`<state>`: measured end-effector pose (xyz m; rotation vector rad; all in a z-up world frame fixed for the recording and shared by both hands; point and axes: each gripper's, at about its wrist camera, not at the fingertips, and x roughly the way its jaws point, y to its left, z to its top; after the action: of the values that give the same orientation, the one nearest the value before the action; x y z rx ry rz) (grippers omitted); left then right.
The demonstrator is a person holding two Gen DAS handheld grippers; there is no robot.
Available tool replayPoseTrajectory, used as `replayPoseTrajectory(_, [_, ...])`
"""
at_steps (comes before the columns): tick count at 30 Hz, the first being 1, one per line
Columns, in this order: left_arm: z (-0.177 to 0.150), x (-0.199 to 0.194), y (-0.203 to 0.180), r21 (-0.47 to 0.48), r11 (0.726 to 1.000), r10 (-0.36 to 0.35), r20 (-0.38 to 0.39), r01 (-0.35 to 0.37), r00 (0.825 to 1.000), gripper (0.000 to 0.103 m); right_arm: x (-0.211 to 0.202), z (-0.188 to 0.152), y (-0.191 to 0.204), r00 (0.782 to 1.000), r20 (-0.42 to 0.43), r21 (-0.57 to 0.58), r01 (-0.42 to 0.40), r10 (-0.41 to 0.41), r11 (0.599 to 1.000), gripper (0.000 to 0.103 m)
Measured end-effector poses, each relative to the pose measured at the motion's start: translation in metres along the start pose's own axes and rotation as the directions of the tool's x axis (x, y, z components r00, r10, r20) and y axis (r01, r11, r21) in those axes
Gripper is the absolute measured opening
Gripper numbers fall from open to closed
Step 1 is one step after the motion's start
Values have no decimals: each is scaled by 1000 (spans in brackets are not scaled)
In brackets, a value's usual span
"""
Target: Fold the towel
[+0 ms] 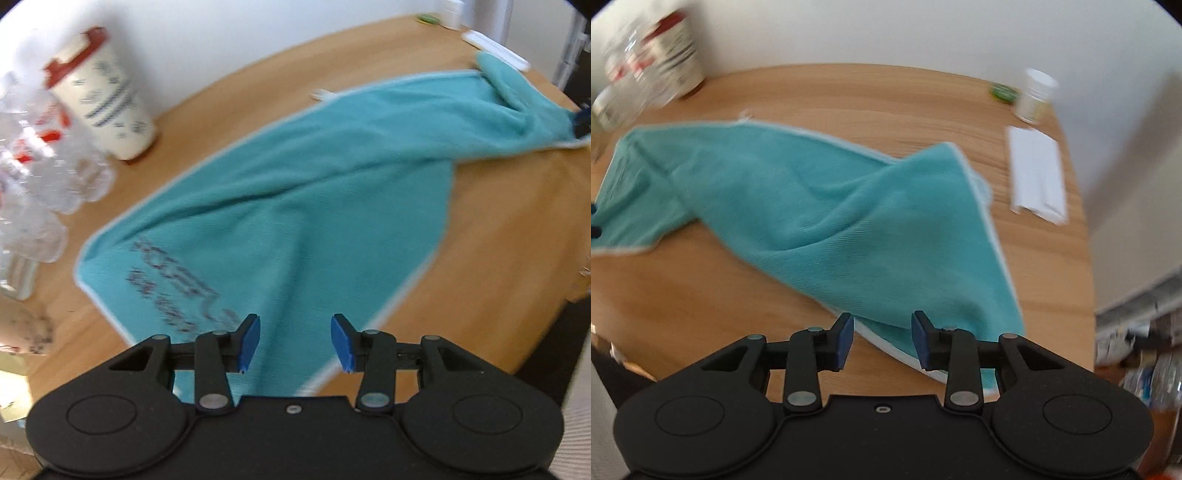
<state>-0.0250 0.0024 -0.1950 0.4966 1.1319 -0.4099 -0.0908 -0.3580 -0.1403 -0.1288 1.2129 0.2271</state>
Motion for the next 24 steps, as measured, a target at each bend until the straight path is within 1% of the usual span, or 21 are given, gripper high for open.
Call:
replayPoseTrajectory(2, [1, 1, -9, 21, 1000, 19, 12, -19, 1000, 44, 6, 4, 6, 999, -12, -37, -31, 31, 999, 39])
replayPoseTrajectory(4, [2, 3, -14, 12, 999, 40, 26, -41, 999, 43, 14, 7, 13, 999, -39, -78, -40, 37, 996, 39])
replayPoseTrajectory(5, [3, 5, -14, 3, 1000, 28, 23, -28, 999, 43, 16, 7, 14, 998, -48, -86, -38, 34, 996, 39])
replayPoseTrajectory(7, [7, 8, -16, -9, 1000, -7, 13, 7, 1000, 37, 20, 5, 17, 997, -65, -95, -49, 43, 994, 38])
replayPoseTrajectory(9, [11, 12, -19, 12, 1000, -29, 14, 29, 999, 37, 22, 4, 18, 998, -57, -115, -27, 20, 993, 38])
replayPoseTrajectory(11, [13, 17, -20, 17, 999, -31, 6, 30, 1000, 35, 26, 3, 17, 998, -57, -123, -17, 10, 992, 38])
replayPoseTrajectory(12, [14, 21, -20, 20, 999, -34, -2, 34, 999, 31, 27, 2, 17, 999, -48, -130, -15, 8, 991, 38])
replayPoseTrajectory(13, [14, 23, -20, 21, 999, -36, -7, 36, 999, 30, 28, 2, 17, 999, -44, -134, -14, 8, 991, 39])
replayPoseTrajectory(14, [15, 24, -21, 20, 999, -41, 1, 41, 999, 30, 28, 2, 19, 999, -47, -153, -12, 5, 988, 37])
replayPoseTrajectory(15, [17, 25, -21, 21, 999, -48, 3, 48, 999, 25, 29, 3, 21, 999, -52, -180, -2, -8, 984, 30])
replayPoseTrajectory(16, [18, 25, -22, 24, 998, -55, 1, 55, 998, 23, 29, 4, 22, 998, -57, -199, 11, -23, 980, 25])
replayPoseTrajectory(17, [18, 25, -22, 26, 998, -58, 1, 58, 998, 16, 29, 7, 19, 997, -66, -194, 15, -28, 981, 14])
replayPoseTrajectory(18, [18, 25, -23, 34, 997, -63, 1, 63, 998, 9, 29, 10, 15, 997, -77, -180, 14, -29, 984, 10])
replayPoseTrajectory(19, [20, 26, -25, 38, 997, -73, -5, 73, 997, 6, 29, 12, 12, 996, -83, -169, 10, -25, 986, 9])
replayPoseTrajectory(21, [23, 26, -26, 38, 996, -82, -28, 83, 996, 3, 24, 20, -1, 994, -106, -101, -27, 16, 995, 8])
replayPoseTrajectory(22, [25, 27, -24, 37, 995, -87, -50, 88, 995, 2, 19, 23, -5, 994, -105, -89, -41, 32, 995, 8])
replayPoseTrajectory(24, [27, 27, -20, 23, 995, -92, -65, 94, 994, 2, 8, 28, -11, 993, -92, -63, -77, 72, 995, 8])
